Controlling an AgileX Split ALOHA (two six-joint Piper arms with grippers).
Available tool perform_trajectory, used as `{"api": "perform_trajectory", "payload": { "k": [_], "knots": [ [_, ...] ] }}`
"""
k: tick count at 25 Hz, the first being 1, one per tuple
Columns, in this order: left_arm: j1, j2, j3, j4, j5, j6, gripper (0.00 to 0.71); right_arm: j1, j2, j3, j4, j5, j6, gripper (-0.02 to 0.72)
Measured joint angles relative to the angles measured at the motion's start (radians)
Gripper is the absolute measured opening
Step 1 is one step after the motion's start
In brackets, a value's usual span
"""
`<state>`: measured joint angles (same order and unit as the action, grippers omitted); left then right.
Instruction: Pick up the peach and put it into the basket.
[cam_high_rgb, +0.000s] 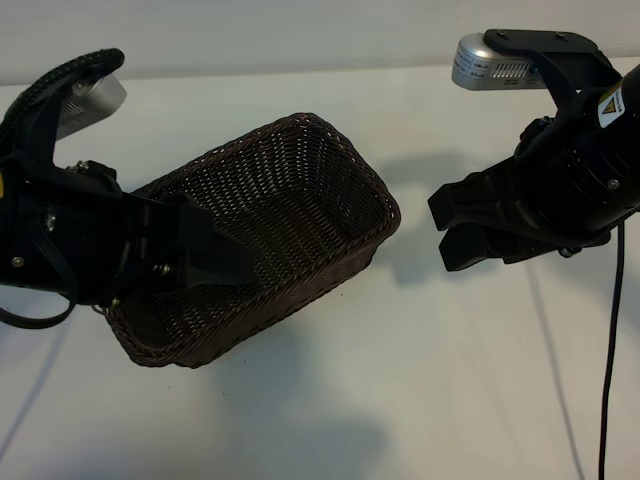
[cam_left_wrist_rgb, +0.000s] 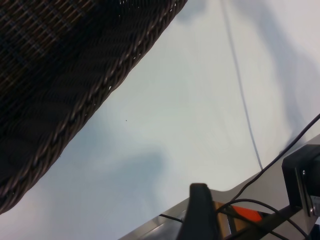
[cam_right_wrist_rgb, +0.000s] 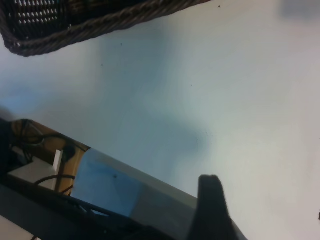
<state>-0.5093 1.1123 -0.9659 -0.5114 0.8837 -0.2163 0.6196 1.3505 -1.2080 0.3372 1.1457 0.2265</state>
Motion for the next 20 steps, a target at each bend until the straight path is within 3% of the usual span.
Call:
{"api": "perform_trajectory", "payload": {
  "k": [20],
  "knots": [
    [0.000, 0.000, 0.000, 0.027, -0.003, 0.019, 0.553, 0.000, 0.000, 0.000, 0.000, 0.000, 0.000, 0.496]
  ]
}}
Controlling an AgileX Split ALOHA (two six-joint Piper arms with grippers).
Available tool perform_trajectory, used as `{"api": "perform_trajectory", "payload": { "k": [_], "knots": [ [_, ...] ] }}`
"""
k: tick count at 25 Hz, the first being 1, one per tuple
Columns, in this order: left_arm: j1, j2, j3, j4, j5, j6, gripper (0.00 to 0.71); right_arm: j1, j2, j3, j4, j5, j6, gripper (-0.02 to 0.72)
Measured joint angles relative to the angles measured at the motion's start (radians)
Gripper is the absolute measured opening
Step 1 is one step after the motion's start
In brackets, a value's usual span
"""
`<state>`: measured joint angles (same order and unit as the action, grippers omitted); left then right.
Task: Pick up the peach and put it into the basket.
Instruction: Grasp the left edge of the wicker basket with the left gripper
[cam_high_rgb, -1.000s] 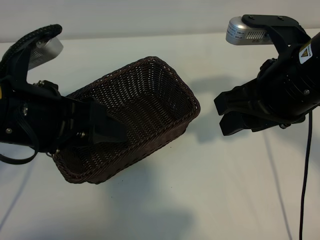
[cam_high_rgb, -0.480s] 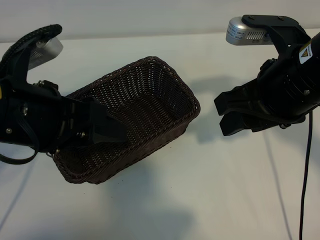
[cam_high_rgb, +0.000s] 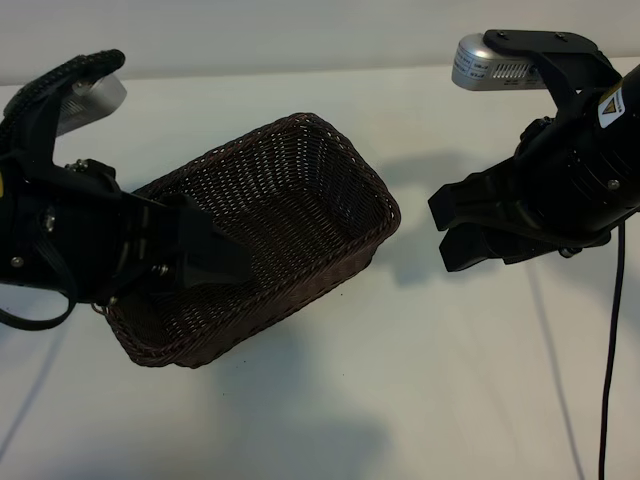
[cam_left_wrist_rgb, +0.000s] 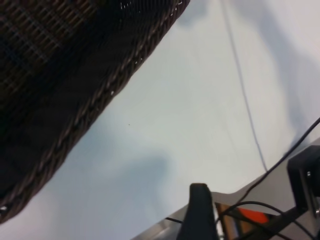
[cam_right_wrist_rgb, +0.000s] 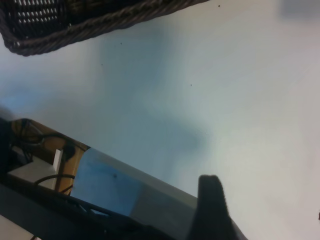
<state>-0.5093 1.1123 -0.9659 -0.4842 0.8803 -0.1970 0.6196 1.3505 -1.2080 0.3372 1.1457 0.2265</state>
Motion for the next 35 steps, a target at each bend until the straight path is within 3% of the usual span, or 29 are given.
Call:
{"api": "perform_trajectory", "payload": {
  "k": [6, 15, 20, 27, 32, 35],
  "knots": [
    [0.000, -0.037, -0.001, 0.186, 0.046, -0.118, 0.553, 0.000, 0.000, 0.000, 0.000, 0.000, 0.000, 0.496],
    [0.000, -0.211, 0.011, 0.654, 0.256, -0.462, 0.553, 0.000, 0.000, 0.000, 0.000, 0.001, 0.000, 0.496],
    [0.000, -0.239, 0.084, 0.735, 0.271, -0.578, 0.553, 0.000, 0.000, 0.000, 0.000, 0.001, 0.000, 0.496],
    [0.000, -0.231, 0.214, 0.833, 0.150, -0.802, 0.552, 0.000, 0.000, 0.000, 0.000, 0.001, 0.000, 0.496],
    [0.000, -0.161, 0.226, 0.845, 0.089, -0.837, 0.553, 0.000, 0.000, 0.000, 0.000, 0.004, 0.000, 0.496],
    [0.037, -0.091, 0.226, 0.822, 0.046, -0.835, 0.553, 0.000, 0.000, 0.000, 0.000, 0.004, 0.000, 0.496]
  ]
}}
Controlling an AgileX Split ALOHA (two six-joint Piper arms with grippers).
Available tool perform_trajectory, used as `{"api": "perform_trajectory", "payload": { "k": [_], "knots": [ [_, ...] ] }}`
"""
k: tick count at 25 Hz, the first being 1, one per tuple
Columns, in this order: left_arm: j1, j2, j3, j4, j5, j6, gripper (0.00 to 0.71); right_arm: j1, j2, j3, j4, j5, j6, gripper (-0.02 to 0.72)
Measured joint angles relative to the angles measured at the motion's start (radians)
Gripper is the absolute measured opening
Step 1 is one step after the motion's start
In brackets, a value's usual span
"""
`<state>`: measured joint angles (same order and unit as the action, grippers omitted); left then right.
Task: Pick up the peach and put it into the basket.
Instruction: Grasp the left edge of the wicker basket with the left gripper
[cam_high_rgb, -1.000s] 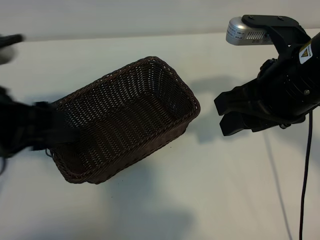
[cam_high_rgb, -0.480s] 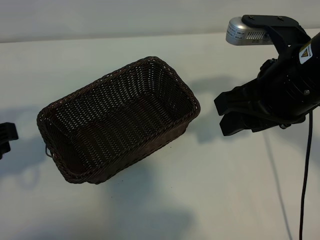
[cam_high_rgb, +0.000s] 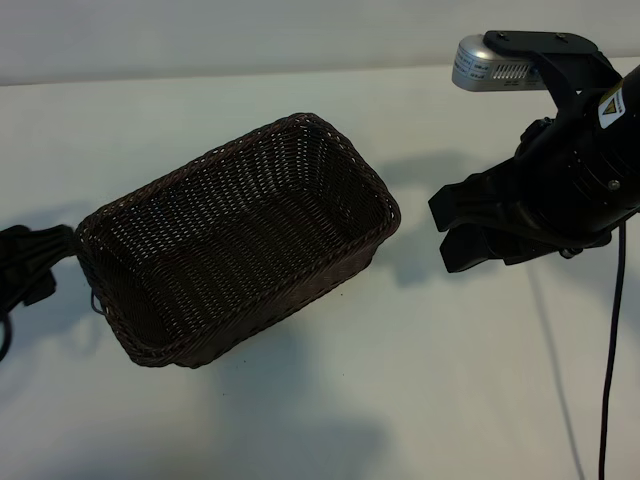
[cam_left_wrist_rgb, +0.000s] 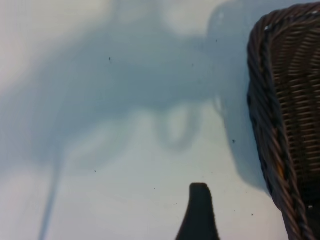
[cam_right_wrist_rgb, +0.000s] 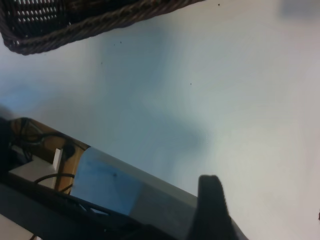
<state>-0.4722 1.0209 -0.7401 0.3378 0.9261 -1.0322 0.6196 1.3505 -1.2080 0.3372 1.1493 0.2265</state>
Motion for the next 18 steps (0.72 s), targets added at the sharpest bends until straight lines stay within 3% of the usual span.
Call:
{"api": "perform_trajectory", "payload": {
  "k": [6, 11, 14, 18],
  "knots": [
    [0.172, 0.085, 0.000, -0.155, -0.118, 0.155, 0.553, 0.000, 0.000, 0.000, 0.000, 0.000, 0.000, 0.496],
    [0.317, 0.143, 0.000, -0.316, -0.147, 0.382, 0.553, 0.000, 0.000, 0.000, 0.000, 0.008, 0.000, 0.496],
    [0.362, 0.201, 0.001, -0.431, -0.176, 0.506, 0.553, 0.000, 0.000, 0.000, 0.000, 0.009, 0.000, 0.496],
    [0.366, 0.268, 0.001, -0.541, -0.236, 0.593, 0.553, 0.000, 0.000, 0.000, 0.000, 0.011, 0.000, 0.496]
  ]
}}
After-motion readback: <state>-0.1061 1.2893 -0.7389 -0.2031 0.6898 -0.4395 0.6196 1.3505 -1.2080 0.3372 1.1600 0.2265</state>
